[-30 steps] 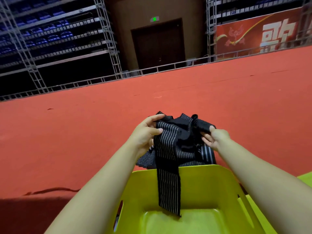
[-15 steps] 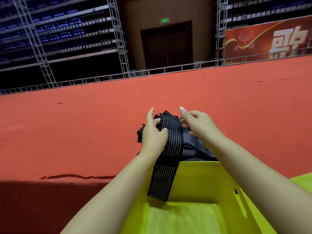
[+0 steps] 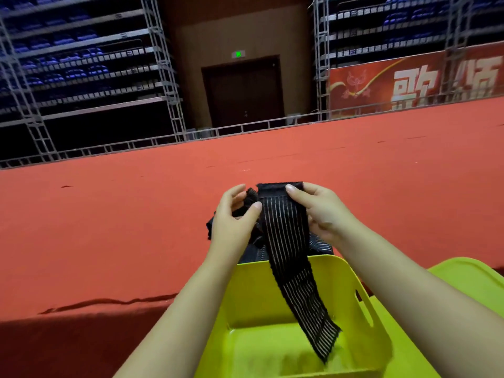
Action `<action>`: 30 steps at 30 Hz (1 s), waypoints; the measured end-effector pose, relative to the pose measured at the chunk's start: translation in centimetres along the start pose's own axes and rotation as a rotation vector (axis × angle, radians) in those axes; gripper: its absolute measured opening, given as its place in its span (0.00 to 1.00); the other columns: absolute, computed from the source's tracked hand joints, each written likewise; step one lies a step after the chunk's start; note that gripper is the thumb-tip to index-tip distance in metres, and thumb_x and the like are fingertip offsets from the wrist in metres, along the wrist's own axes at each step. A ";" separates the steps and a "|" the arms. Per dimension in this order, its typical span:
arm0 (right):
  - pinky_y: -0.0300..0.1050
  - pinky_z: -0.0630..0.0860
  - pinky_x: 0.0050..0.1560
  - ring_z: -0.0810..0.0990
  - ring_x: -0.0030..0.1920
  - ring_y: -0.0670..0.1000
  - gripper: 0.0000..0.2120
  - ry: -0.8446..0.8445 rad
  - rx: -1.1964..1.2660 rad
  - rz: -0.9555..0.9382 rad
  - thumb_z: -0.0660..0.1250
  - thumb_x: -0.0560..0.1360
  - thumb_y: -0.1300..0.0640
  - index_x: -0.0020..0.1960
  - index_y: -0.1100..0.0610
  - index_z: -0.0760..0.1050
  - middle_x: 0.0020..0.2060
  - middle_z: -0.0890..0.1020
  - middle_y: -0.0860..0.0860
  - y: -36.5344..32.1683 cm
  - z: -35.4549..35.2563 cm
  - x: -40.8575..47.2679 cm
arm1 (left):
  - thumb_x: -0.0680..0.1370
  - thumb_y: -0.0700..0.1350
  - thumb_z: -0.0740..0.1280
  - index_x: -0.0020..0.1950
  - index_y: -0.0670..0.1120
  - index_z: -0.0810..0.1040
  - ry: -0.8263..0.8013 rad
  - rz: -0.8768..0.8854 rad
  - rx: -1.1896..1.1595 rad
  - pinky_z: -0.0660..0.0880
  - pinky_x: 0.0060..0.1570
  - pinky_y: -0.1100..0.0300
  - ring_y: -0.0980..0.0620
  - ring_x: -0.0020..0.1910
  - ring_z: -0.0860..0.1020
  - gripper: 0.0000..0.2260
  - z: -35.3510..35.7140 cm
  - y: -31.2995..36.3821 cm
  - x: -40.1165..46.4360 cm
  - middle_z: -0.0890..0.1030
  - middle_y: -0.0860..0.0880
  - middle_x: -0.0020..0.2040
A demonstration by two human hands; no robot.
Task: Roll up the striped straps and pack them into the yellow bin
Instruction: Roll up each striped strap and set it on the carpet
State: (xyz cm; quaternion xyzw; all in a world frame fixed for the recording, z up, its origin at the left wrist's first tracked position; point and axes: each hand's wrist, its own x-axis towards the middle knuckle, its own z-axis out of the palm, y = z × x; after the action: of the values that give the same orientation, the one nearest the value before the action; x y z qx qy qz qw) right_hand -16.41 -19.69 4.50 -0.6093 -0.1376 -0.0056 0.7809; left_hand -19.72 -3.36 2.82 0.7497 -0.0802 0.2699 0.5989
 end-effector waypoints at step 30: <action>0.51 0.70 0.64 0.71 0.67 0.58 0.35 -0.128 -1.359 0.246 0.71 0.72 0.48 0.73 0.56 0.61 0.69 0.70 0.57 15.5 -7.2 14.2 | 0.78 0.38 0.67 0.45 0.43 0.74 -0.139 -0.524 -0.225 0.78 0.40 0.55 0.45 0.42 0.75 0.04 -2.1 -8.7 2.9 0.78 0.42 0.44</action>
State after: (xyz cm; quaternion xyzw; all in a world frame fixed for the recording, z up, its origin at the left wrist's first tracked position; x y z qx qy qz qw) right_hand 1.45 -20.33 -8.68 -0.9736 -0.0794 0.0341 0.2115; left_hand -14.04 1.53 -2.85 0.6905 0.0459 0.0432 0.7206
